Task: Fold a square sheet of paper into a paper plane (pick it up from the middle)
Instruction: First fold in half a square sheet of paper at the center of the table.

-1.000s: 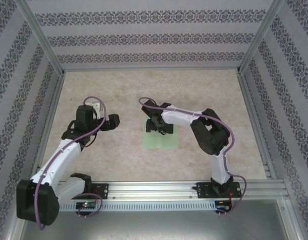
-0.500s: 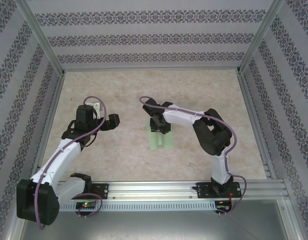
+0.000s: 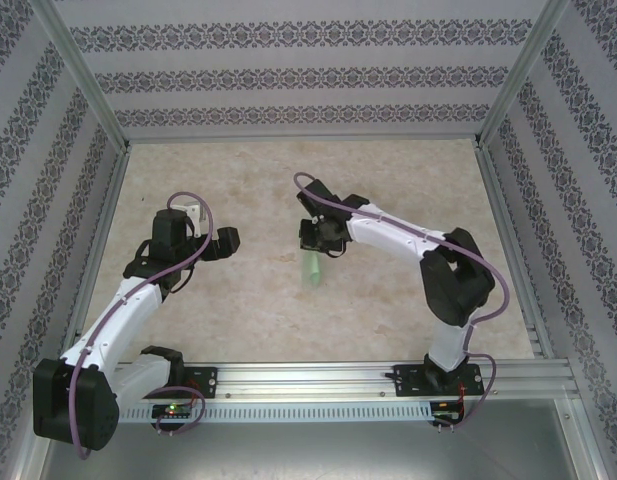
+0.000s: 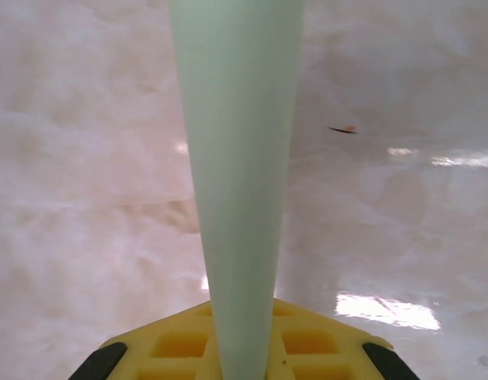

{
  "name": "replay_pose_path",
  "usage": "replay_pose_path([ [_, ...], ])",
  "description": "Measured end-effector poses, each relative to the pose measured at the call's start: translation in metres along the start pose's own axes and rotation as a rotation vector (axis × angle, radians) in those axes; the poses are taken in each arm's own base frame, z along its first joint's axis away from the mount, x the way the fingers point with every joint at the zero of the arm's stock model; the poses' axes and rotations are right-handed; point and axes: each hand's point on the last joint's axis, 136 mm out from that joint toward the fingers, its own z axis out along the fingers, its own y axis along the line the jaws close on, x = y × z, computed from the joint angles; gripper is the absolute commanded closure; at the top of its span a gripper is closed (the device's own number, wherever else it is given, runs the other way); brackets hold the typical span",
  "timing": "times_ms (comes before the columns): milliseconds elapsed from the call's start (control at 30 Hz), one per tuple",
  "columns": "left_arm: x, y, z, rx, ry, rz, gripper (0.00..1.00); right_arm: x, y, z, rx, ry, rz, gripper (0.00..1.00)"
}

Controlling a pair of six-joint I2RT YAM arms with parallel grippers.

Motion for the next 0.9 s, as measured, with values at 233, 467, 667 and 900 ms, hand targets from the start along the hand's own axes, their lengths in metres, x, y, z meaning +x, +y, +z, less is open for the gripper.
replay_pose_path([
  [233,-0.004,-0.011,0.000,0.029,0.000,0.017,0.00,-0.019,0.000,-0.012,-0.219,-0.076,0.131,0.79],
  [467,0.006,-0.062,0.014,0.129,0.063,0.094,0.00,0.003,-0.047,0.032,-0.176,0.004,0.252,0.73],
  [667,0.023,-0.094,0.033,0.168,0.128,0.133,0.00,0.007,-0.056,0.036,-0.163,0.009,0.246,0.58],
  [900,0.029,-0.110,0.044,0.171,0.148,0.150,0.00,0.016,-0.079,0.032,-0.123,0.012,0.248,0.43],
])
